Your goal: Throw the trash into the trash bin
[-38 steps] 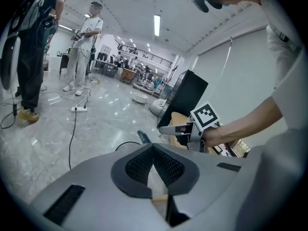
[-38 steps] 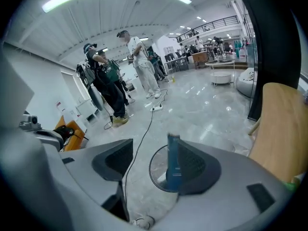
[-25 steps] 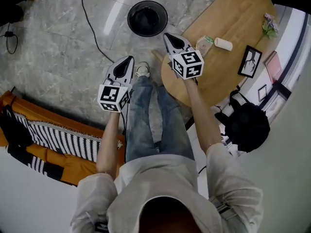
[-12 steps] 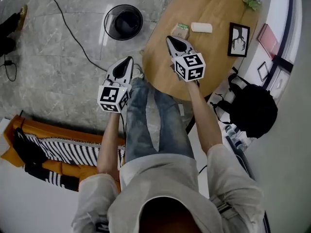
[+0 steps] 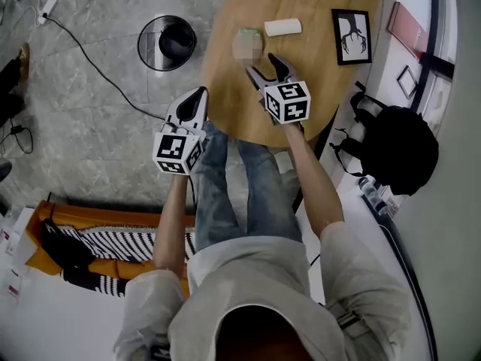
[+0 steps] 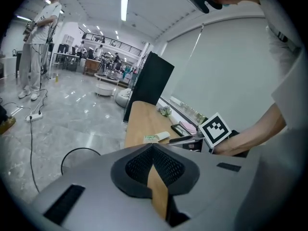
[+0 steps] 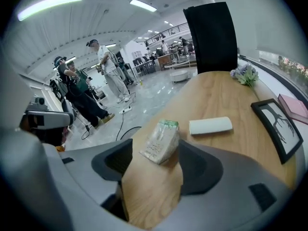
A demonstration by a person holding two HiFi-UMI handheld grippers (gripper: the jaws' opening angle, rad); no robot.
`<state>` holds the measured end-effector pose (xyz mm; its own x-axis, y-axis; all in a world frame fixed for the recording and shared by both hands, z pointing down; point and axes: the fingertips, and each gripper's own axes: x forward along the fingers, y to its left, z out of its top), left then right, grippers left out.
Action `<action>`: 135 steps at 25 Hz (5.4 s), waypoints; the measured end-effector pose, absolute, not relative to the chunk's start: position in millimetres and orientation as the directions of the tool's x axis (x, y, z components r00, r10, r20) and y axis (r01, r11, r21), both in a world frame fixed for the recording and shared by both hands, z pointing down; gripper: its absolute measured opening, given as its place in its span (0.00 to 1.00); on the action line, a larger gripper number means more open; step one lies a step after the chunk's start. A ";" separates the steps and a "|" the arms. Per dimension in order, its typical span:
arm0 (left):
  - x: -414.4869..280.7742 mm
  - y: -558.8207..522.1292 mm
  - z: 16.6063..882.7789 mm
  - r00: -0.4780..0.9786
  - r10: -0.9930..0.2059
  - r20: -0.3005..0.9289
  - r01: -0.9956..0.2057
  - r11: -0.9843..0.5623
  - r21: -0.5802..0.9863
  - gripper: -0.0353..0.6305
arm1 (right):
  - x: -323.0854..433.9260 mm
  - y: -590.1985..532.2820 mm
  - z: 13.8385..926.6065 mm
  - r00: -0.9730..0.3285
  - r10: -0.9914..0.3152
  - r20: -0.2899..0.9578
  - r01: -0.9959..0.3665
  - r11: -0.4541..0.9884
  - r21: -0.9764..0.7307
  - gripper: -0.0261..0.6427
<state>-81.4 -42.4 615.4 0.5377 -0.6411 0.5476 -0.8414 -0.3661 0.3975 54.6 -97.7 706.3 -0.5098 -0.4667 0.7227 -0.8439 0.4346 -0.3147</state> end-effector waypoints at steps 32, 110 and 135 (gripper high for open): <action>-154.3 -27.9 634.4 0.499 -0.648 0.575 -0.860 -0.289 0.420 0.08 | 35.1 -93.0 753.9 -0.296 -0.470 0.832 -0.948 0.255 -0.193 0.53; -59.5 -51.0 615.3 0.563 -0.607 0.560 -0.826 -0.407 0.389 0.08 | 133.9 -128.5 696.1 -0.360 -0.576 0.734 -0.926 0.318 -0.205 0.08; -45.6 -48.7 628.7 0.521 -0.598 0.609 -0.853 -0.370 0.368 0.08 | 167.7 -209.6 758.6 -0.481 -0.452 0.751 -0.876 0.288 -0.388 0.40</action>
